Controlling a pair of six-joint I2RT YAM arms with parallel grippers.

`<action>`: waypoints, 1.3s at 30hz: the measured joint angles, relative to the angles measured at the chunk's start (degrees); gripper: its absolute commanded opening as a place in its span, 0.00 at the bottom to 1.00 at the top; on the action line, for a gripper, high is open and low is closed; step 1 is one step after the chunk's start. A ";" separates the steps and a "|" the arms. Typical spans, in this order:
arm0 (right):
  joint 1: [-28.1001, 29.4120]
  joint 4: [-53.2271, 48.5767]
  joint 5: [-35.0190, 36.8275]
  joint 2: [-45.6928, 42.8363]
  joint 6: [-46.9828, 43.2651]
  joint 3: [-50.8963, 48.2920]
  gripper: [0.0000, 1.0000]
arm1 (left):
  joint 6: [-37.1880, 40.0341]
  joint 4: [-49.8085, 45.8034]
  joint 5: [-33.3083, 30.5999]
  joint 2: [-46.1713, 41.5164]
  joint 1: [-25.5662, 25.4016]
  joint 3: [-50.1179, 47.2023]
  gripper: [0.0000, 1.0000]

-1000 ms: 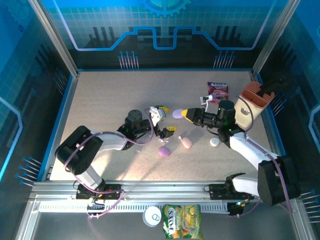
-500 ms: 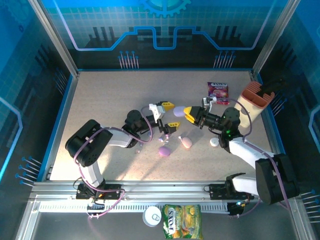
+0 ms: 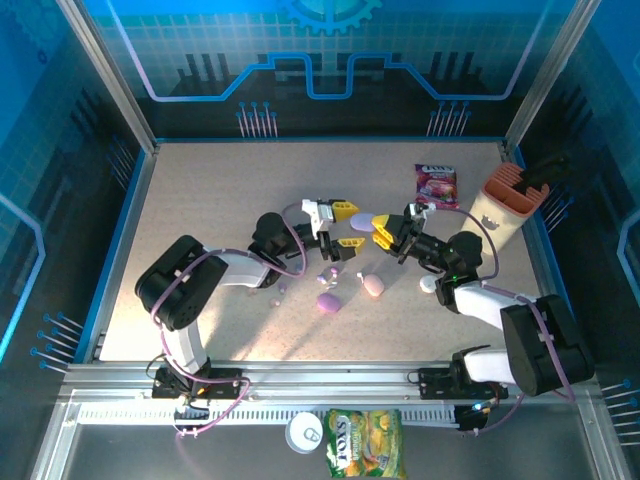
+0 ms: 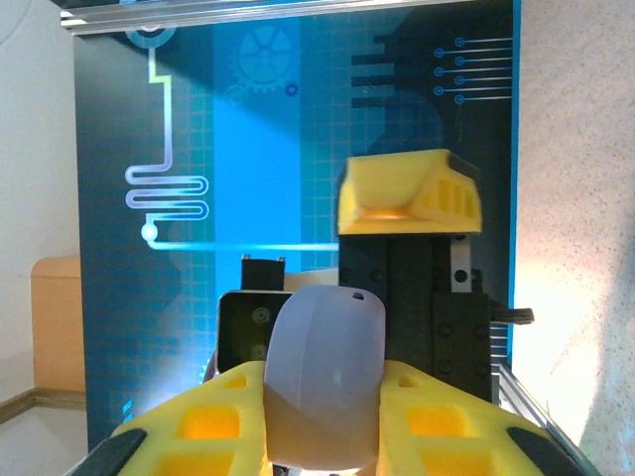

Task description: Insert wireless bluetooth earbuds into charging case

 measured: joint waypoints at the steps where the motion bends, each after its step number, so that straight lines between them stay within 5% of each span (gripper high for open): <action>1: 0.00 0.90 0.02 0.07 0.20 0.00 0.17 | -0.66 0.00 0.37 0.17 0.00 0.31 0.73; 14: 0.15 4.39 0.17 0.94 0.44 0.00 0.17 | -4.13 0.17 2.54 0.52 0.00 1.88 0.59; 21: 0.59 2.62 0.17 0.61 -0.79 0.00 0.18 | -4.96 0.15 3.13 0.52 0.00 2.25 0.61; 25: 0.85 1.18 0.17 -0.22 -1.77 0.00 0.18 | -5.03 0.17 3.32 0.52 0.00 2.32 0.53; 32: 0.85 1.01 0.22 -0.46 -1.84 0.00 0.17 | -5.07 0.20 3.91 0.52 -0.11 2.43 0.57; 36: 0.85 1.01 0.44 -0.46 -1.75 0.00 0.17 | -4.92 0.20 4.28 0.52 -0.11 2.43 0.43; 39: 0.85 1.01 0.63 -0.46 -1.73 -0.02 0.18 | -5.09 0.17 4.61 0.55 -0.09 2.43 0.41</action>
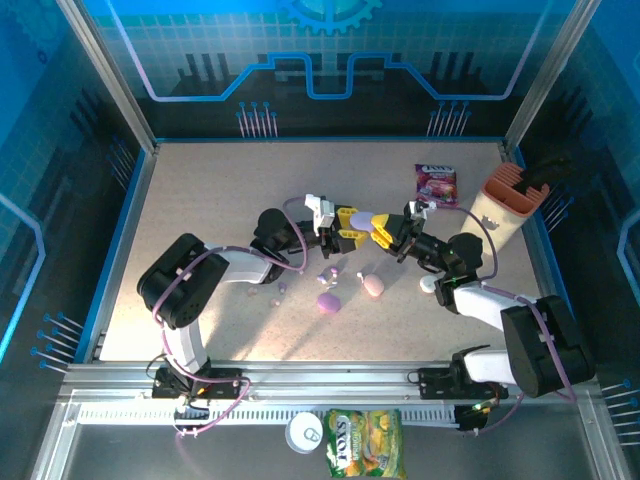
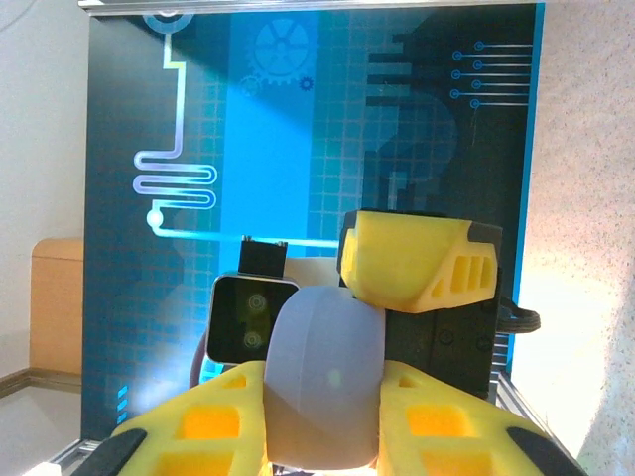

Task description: Insert wireless bluetooth earbuds into charging case

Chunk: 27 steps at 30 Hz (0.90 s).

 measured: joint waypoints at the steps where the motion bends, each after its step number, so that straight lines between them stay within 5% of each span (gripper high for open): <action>1: 0.00 0.00 0.00 0.00 0.00 0.00 0.18 | 0.00 0.00 0.00 0.00 -0.02 0.00 0.41; 3: -0.02 0.00 0.00 0.00 0.00 -0.07 0.25 | 0.00 -0.02 0.07 0.00 0.00 0.00 0.40; 8: -0.11 -1.75 -0.02 -0.92 -1.79 -0.28 0.65 | 0.00 0.00 0.24 0.00 -0.02 0.00 0.40; 11: -0.50 -5.14 -0.04 -3.34 -5.01 -0.33 0.76 | 0.00 -0.02 0.22 0.00 -0.02 -0.02 0.41; 16: -2.21 -20.68 0.02 -12.68 -18.21 0.00 0.75 | 0.02 0.00 0.22 -0.31 0.00 -1.66 0.41; 21: -3.19 -47.01 3.41 -21.33 -39.89 4.87 0.76 | 0.22 -0.02 0.09 -1.68 0.26 -5.09 0.41; 27: -2.64 -66.05 7.10 -25.68 -65.46 10.32 0.76 | 0.20 0.00 0.00 -4.26 1.14 -7.96 0.40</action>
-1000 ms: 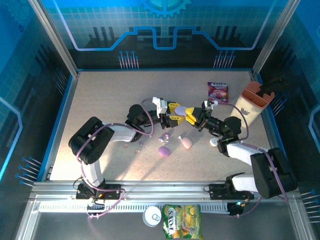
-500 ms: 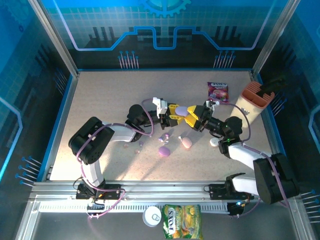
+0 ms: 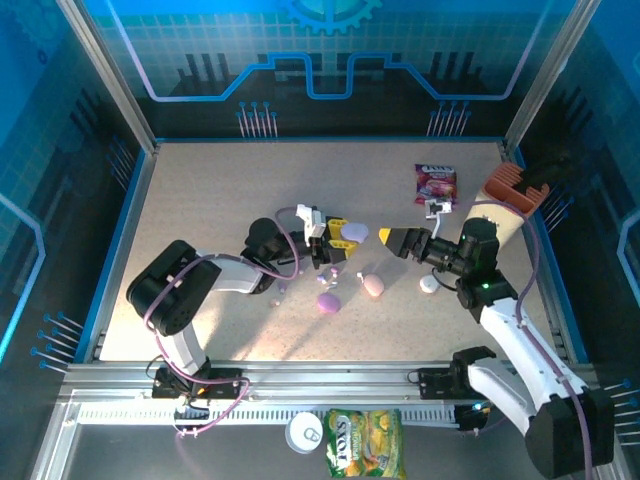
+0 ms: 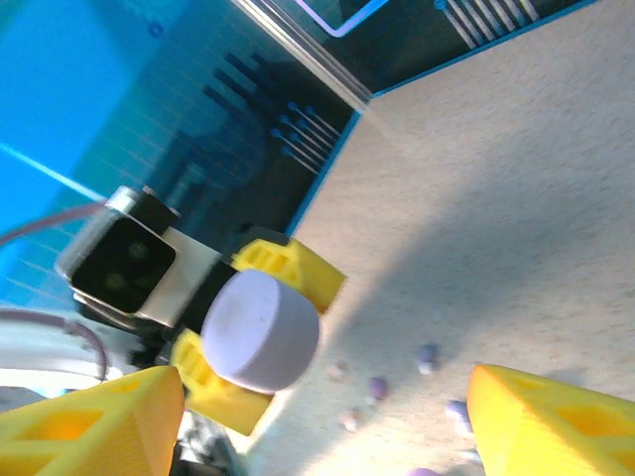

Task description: Insert wireless bluetooth earbuds into charging case

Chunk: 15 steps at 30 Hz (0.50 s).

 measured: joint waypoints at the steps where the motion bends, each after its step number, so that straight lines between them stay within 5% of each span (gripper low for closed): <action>1: 0.63 -2.27 1.18 -0.70 -3.65 0.63 0.76 | 0.00 0.00 0.04 -0.28 0.07 -0.33 0.40; 8: 12.13 -11.10 10.69 -1.86 -24.68 5.88 0.83 | -0.02 -0.02 0.66 -1.14 0.26 -2.03 0.40; 15: 19.39 -13.16 18.49 4.83 -34.32 9.75 0.82 | -0.07 -0.02 1.53 -1.36 0.26 -2.05 0.42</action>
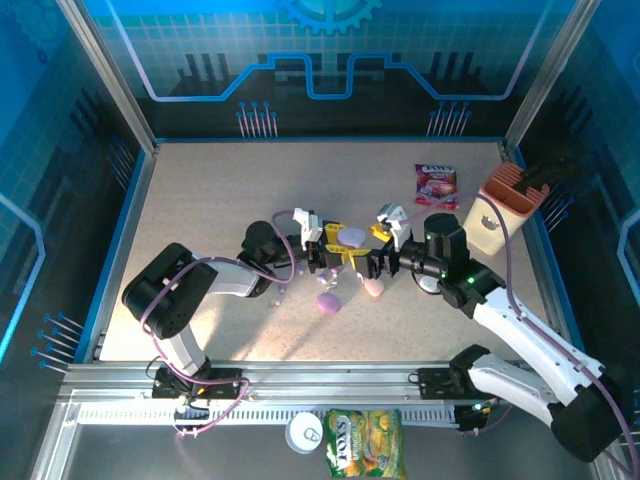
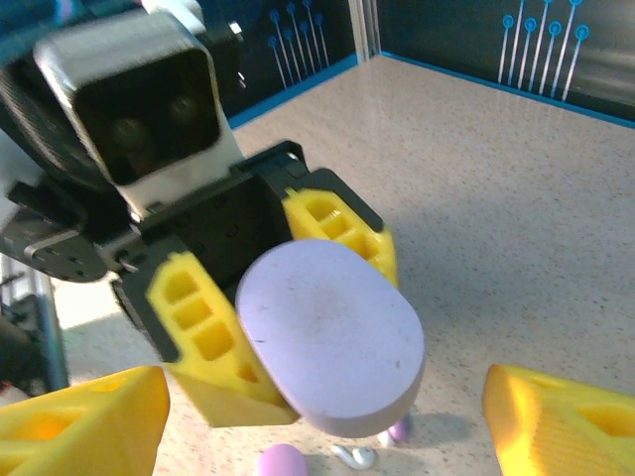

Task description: Insert wireless bluetooth earbuds into charging case

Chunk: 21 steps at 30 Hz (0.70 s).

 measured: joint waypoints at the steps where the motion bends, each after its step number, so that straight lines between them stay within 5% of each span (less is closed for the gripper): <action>1: 0.17 -0.26 0.96 0.59 -0.72 0.24 0.81 | 0.00 -0.02 0.02 -0.17 0.00 0.00 0.42; 21: 0.02 -0.15 8.79 5.11 1.18 5.05 0.76 | 0.63 -0.37 -0.15 -3.02 0.52 -3.93 0.41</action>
